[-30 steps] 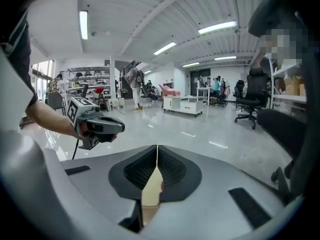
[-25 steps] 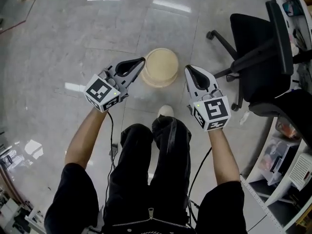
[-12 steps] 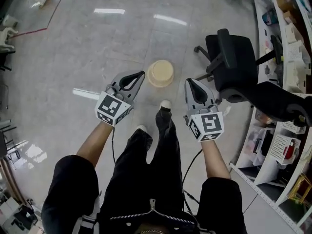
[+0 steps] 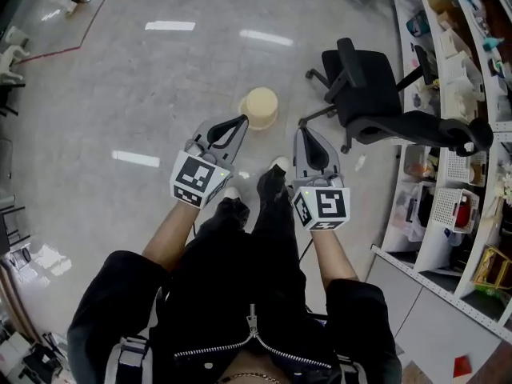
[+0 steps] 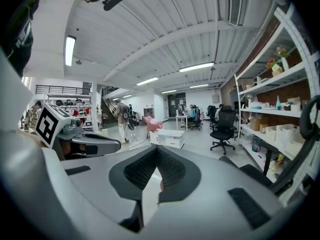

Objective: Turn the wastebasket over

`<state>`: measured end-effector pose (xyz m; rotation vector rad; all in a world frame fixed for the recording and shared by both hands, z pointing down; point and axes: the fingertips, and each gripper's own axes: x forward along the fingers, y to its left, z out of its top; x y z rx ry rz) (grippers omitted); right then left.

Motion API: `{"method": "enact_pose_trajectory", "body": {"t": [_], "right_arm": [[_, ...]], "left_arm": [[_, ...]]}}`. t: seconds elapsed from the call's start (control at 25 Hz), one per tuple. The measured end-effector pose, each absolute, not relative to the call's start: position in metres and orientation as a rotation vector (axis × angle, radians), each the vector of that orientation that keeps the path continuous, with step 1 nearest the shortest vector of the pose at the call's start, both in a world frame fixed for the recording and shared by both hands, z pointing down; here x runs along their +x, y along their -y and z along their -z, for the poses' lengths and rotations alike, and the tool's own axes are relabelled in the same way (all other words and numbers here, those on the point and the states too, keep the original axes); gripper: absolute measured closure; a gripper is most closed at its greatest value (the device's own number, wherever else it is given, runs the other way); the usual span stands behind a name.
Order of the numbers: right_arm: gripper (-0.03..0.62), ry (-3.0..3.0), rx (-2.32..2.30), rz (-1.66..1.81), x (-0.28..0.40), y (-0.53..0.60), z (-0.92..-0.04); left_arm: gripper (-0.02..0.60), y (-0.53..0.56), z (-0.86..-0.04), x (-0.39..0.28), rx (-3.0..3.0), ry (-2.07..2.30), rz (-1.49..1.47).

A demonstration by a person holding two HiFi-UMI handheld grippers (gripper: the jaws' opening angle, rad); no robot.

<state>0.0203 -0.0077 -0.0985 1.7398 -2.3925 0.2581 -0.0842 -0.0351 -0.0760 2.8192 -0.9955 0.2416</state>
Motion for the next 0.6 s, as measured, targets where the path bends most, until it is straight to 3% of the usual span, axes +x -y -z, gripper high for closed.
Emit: {"method": "enact_pose_trajectory", "body": {"t": [0.6], "right_arm": [[0.585,2.391,1.674,-0.272,0.003,-0.061,0.095]], "left_arm": [[0.577,-0.032,0.077,-0.079,2.796,0.973,-0.205]]}}
